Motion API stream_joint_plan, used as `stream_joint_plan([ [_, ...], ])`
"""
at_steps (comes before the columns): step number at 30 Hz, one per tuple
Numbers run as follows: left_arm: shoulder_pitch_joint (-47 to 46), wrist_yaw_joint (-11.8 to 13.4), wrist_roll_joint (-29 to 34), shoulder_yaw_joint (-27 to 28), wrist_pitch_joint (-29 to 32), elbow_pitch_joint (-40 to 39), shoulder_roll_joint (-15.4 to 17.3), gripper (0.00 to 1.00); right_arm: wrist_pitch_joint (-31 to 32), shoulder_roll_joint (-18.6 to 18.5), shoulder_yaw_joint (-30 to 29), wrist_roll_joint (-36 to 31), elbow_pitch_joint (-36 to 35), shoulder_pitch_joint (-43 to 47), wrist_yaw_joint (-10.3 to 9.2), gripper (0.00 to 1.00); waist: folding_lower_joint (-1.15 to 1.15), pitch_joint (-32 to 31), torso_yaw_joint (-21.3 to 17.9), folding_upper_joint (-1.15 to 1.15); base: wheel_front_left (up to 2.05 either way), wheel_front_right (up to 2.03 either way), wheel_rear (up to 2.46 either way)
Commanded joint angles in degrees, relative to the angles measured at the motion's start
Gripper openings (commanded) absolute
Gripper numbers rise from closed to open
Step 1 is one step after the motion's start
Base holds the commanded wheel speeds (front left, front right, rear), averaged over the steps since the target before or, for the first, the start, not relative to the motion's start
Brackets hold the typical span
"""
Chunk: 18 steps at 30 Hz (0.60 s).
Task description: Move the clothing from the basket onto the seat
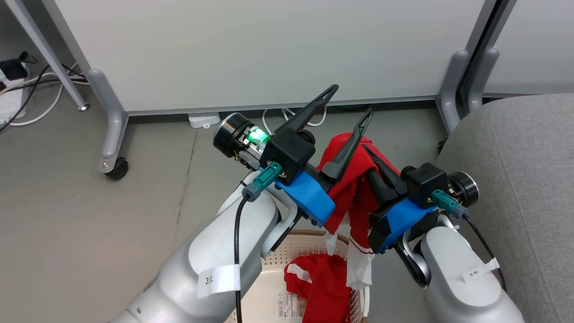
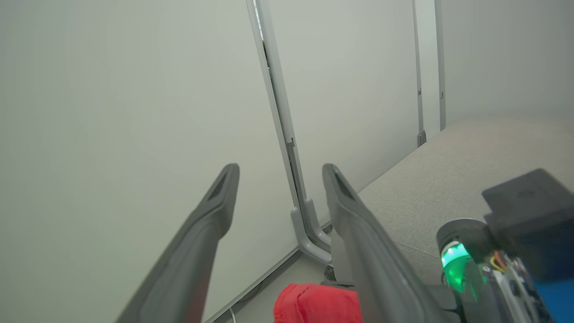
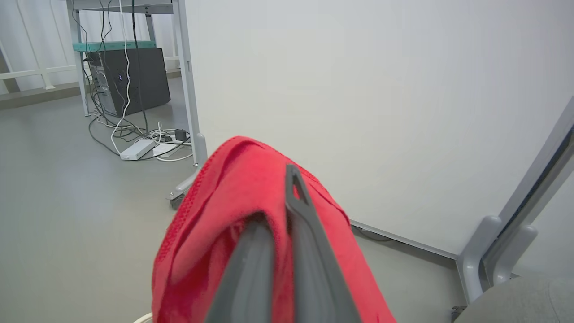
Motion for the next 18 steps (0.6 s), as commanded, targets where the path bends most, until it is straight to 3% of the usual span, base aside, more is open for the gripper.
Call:
stream_joint_plan([
  [1, 0.5, 0.3, 0.4, 0.1, -0.3, 0.0, 0.0, 1.0, -0.2, 0.1, -0.2, 0.1, -0.5, 0.0, 0.01, 0.0, 0.0, 0.2, -0.3, 0.0, 0.0, 0.0, 0.0],
  [18, 1.2, -0.6, 1.6, -0.7, -0.3, -0.3, 0.0, 1.0, -0.2, -2.2, -8.9, -0.7, -4.8, 1.8, 0.01, 0.0, 0.0, 4.1, -6.4, 0.0, 0.0, 0.0, 0.0],
])
